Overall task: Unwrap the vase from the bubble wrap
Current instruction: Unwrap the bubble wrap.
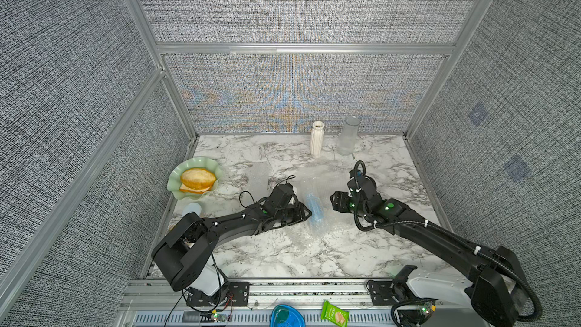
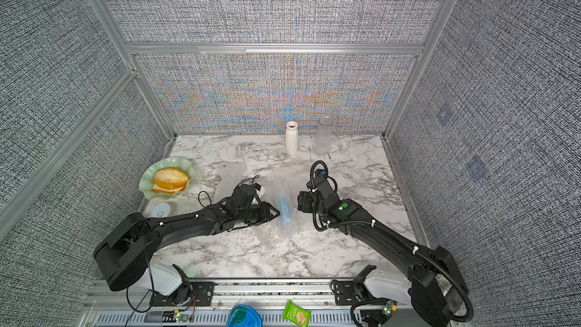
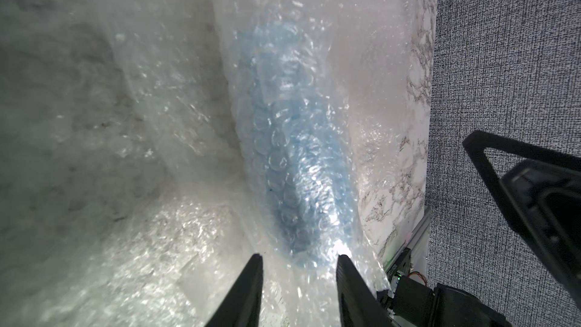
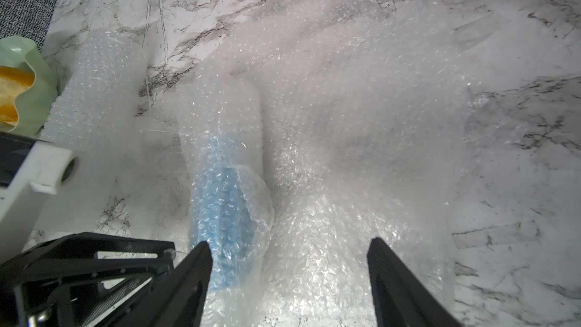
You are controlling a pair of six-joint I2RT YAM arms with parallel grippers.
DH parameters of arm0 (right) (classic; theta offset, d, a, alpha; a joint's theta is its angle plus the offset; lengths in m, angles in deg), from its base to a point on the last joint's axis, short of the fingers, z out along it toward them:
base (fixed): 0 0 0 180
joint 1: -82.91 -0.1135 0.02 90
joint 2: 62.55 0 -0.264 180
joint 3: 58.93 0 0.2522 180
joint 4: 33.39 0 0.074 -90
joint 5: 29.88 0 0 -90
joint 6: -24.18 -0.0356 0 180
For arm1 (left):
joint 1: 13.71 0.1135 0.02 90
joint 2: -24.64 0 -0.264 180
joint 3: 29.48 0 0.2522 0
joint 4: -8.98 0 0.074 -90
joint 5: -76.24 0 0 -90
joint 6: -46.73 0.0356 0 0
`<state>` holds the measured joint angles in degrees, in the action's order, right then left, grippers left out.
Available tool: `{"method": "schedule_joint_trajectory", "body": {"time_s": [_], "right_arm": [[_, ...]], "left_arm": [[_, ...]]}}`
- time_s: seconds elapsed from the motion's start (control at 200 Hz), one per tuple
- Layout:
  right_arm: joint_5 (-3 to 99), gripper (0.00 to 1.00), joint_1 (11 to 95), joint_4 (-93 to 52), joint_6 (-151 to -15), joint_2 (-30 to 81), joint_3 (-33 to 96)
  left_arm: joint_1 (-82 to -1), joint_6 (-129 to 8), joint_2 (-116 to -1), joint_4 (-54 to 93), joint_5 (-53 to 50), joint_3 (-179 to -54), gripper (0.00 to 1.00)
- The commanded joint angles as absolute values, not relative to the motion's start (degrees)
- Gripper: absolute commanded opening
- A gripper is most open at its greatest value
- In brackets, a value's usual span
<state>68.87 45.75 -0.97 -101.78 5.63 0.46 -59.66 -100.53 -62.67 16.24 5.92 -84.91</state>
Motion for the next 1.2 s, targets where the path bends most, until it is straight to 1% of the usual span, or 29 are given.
{"method": "schedule_joint_trajectory", "body": {"time_s": [0.0, 0.115, 0.16, 0.245, 0.44, 0.595, 0.906, 1.196], "right_arm": [[68.73, 0.73, 46.03, -1.88, -101.44, 5.66, 0.19], [68.64, 0.73, 46.29, -2.02, -101.41, 5.96, -0.08], [68.64, 0.73, 46.41, -2.04, -101.39, 5.92, 0.05], [69.07, 0.73, 46.57, -1.86, -101.28, 5.93, -0.14], [70.58, 0.73, 46.82, -1.26, -101.03, 5.05, -0.40], [71.41, 0.72, 47.03, -1.13, -101.26, 3.86, -1.13], [73.86, 0.72, 47.22, -0.73, -102.57, -2.82, -3.99], [76.51, 0.72, 47.15, -0.96, -103.43, -10.01, -7.19]], "left_arm": [[-59.98, -100.80, -63.68, 14.13, 6.19, -85.90, 0.37], [-60.37, -101.36, -64.47, 13.05, 6.93, -86.06, 0.26], [-60.53, -101.53, -64.67, 12.83, 7.11, -86.34, 0.16], [-60.86, -101.51, -64.35, 13.31, 7.16, -87.02, 0.00], [-61.68, -100.89, -61.92, 16.35, 6.32, -89.44, 0.00], [-62.49, -99.62, -62.92, 18.00, 6.54, -92.80, 0.00], [-63.19, -97.10, -74.04, 18.16, 10.13, -102.29, 0.00], [-64.24, -94.56, -83.08, 22.41, 11.64, -113.00, 0.00]]}}
